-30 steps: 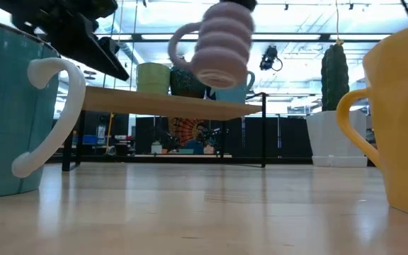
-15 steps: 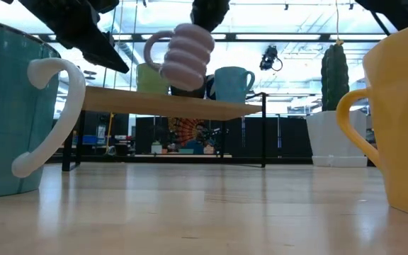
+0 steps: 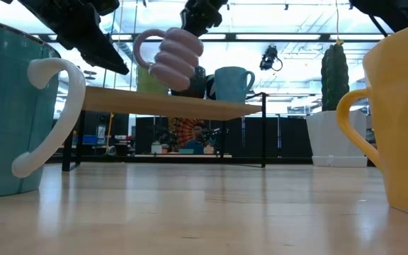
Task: Place coffee mugs
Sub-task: Put the purple mug on the shelf
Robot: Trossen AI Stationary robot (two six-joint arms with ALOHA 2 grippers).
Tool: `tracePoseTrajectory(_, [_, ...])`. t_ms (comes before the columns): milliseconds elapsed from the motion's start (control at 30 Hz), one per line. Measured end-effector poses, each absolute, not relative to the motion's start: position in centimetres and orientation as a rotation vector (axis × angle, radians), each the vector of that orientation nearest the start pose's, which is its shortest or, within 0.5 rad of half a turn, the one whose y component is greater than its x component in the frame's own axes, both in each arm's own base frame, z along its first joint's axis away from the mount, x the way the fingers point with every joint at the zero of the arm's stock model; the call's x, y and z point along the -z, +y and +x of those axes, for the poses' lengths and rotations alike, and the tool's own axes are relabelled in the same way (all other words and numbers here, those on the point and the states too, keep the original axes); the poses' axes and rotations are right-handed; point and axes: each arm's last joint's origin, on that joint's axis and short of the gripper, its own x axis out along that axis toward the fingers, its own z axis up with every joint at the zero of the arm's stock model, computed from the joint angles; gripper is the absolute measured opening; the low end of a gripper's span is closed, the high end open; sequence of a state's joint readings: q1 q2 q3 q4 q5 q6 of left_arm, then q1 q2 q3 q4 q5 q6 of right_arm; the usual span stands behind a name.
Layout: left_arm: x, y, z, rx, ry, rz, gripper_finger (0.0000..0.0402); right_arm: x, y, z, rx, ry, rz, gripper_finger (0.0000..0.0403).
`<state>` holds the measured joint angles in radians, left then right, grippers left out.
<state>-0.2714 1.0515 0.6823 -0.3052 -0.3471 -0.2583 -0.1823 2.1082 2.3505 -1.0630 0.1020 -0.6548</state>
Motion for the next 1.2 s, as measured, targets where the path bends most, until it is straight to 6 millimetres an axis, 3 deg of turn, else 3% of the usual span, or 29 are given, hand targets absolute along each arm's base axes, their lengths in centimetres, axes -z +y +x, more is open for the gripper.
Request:
tracePoseTrajectory(267, [-24.1,-4.8,20.8,-0.161,0.625,-0.063,0.0203,-37.8,-10.3,43.4,0.013,0.861,-0.561,0.0034])
tracePoseTrajectory(433, [-24.1,-4.8,20.8,-0.161,0.625,-0.063,0.0203,-36.7,-11.1,43.5,0.007,0.886,-0.544,0.0034])
tracePoseTrajectory(1200, [-24.1,-4.8,20.8,-0.161,0.626,-0.061,0.0203,-37.0,-11.4,43.5,0.003,0.859,-0.551,0.0073])
